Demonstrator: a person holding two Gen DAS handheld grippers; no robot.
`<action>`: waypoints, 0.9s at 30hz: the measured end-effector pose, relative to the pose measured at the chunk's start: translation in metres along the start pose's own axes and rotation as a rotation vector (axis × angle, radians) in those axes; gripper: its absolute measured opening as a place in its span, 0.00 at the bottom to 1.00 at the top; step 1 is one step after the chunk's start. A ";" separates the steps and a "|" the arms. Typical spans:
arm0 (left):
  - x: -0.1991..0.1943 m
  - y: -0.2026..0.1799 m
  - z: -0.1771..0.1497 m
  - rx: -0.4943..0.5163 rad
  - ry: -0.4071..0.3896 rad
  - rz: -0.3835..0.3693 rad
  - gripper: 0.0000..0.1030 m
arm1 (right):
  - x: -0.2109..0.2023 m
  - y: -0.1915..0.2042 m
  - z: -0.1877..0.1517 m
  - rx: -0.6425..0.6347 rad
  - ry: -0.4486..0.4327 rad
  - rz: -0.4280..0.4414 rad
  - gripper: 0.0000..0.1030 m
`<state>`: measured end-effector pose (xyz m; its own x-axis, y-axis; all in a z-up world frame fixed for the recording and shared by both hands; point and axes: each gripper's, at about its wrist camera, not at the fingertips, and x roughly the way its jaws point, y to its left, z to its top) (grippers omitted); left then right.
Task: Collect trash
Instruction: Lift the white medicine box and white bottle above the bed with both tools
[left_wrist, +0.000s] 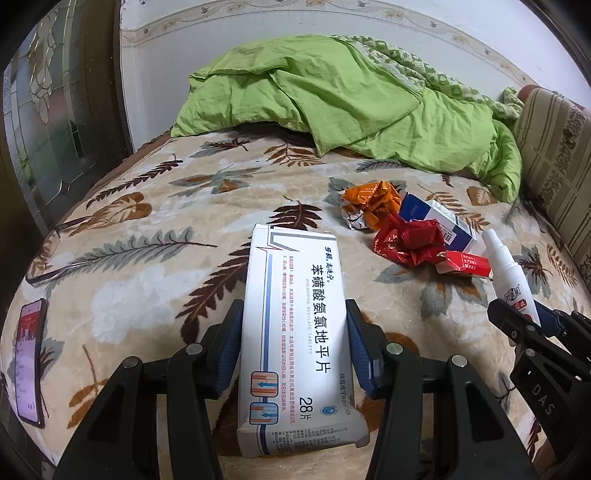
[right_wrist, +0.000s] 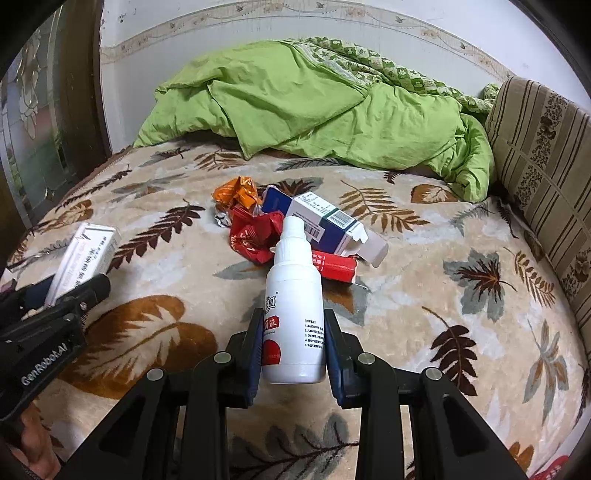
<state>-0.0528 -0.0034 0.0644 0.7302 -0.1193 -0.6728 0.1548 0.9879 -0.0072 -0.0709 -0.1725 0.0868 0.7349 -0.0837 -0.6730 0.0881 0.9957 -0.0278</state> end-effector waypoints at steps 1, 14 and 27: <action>0.000 0.000 0.000 0.001 0.001 0.001 0.50 | -0.001 0.000 0.000 0.004 -0.002 0.008 0.31; 0.000 -0.003 -0.001 0.009 0.003 0.002 0.50 | -0.003 -0.002 0.001 0.026 -0.012 0.047 0.31; -0.001 -0.004 -0.001 0.011 0.002 0.003 0.50 | -0.003 -0.002 0.001 0.029 -0.006 0.055 0.31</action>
<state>-0.0546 -0.0074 0.0641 0.7291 -0.1160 -0.6746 0.1598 0.9871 0.0030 -0.0722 -0.1739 0.0896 0.7431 -0.0294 -0.6686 0.0667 0.9973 0.0303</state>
